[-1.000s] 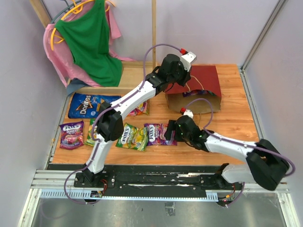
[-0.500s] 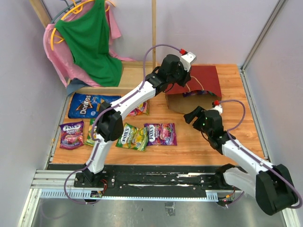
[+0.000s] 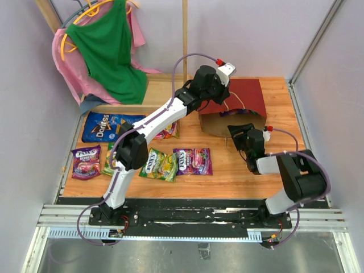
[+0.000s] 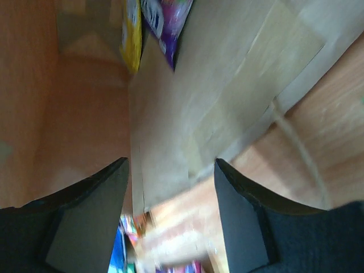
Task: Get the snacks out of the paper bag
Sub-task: Place the snack at the center of the board, then take out the snack from the paper bag.
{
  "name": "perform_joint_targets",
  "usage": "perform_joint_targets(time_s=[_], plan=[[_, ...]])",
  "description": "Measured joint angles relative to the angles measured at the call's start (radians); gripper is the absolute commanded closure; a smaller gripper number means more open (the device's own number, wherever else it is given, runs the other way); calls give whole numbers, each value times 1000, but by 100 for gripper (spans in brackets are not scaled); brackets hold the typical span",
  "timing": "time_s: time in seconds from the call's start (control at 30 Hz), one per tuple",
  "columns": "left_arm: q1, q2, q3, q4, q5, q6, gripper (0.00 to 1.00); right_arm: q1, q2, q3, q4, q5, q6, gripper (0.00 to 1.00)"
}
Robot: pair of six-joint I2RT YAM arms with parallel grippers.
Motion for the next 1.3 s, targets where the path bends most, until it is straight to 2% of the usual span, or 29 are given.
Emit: perform_joint_targets(time_s=[0.1,0.23,0.3,0.43,0.6,0.7,1.0,1.3], plan=[[0,0,0,0,0,0,94,-33,141,0,187,27,89,43],[0,0,0,0,3,0,94,-66,357,39,419,37,199,43],[0,0,0,0,5,0,94,-77,455,86,498,39,249,40],[0,0,0,0,11,0,94,-82,539,147,587,58,308,32],[0,0,0,0,18,0,95,-84,540,187,614,103,317,24],[0,0,0,0,24,-2,94,-101,541,222,615,124,321,23],[0,0,0,1,43,-11,94,-126,549,385,565,182,320,29],[0,13,34,-8,56,-24,94,-126,557,544,367,211,312,36]])
